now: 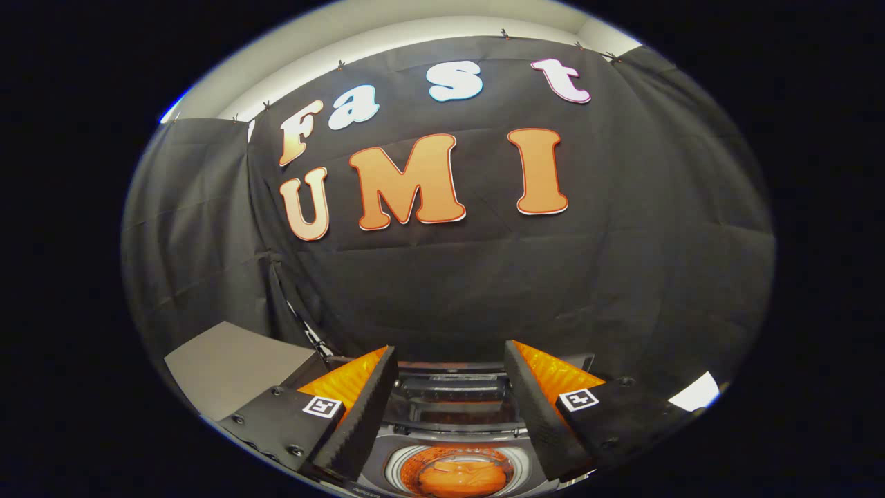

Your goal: Put the clothes into the washing machine and then close the washing machine lid.

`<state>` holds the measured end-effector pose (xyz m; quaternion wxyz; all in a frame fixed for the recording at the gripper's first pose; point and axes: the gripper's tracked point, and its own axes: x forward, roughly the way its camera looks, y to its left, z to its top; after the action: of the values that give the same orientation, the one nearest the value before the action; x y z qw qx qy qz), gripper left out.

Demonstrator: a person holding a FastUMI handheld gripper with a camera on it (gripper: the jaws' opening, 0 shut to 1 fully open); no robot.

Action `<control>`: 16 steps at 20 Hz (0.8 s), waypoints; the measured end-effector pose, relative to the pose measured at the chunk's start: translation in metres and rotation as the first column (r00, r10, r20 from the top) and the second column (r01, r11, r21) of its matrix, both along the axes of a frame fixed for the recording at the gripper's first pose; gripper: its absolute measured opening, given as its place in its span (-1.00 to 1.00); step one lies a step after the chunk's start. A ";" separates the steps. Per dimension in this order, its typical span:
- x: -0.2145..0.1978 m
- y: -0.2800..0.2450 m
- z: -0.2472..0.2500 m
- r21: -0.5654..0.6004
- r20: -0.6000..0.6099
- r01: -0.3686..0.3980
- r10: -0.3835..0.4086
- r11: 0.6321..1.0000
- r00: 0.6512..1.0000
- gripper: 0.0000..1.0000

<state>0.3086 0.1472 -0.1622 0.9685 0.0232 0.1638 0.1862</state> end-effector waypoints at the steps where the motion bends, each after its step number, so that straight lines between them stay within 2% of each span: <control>1: 0.012 0.004 0.003 0.012 0.000 -0.002 0.002 1.000 1.000 0.97; 4: 0.054 0.014 -0.004 0.026 -0.026 0.011 -0.010 1.000 1.000 0.97; 7: 0.092 0.022 -0.030 -0.015 -0.069 0.021 -0.022 1.000 0.997 0.97; 12: 0.127 0.037 -0.070 -0.073 -0.135 0.006 -0.016 0.997 0.991 0.98; 16: 0.150 0.037 -0.098 -0.126 -0.174 0.021 -0.043 0.992 0.984 0.98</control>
<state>0.4589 0.1842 -0.2600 0.9526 -0.0179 0.2598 0.1570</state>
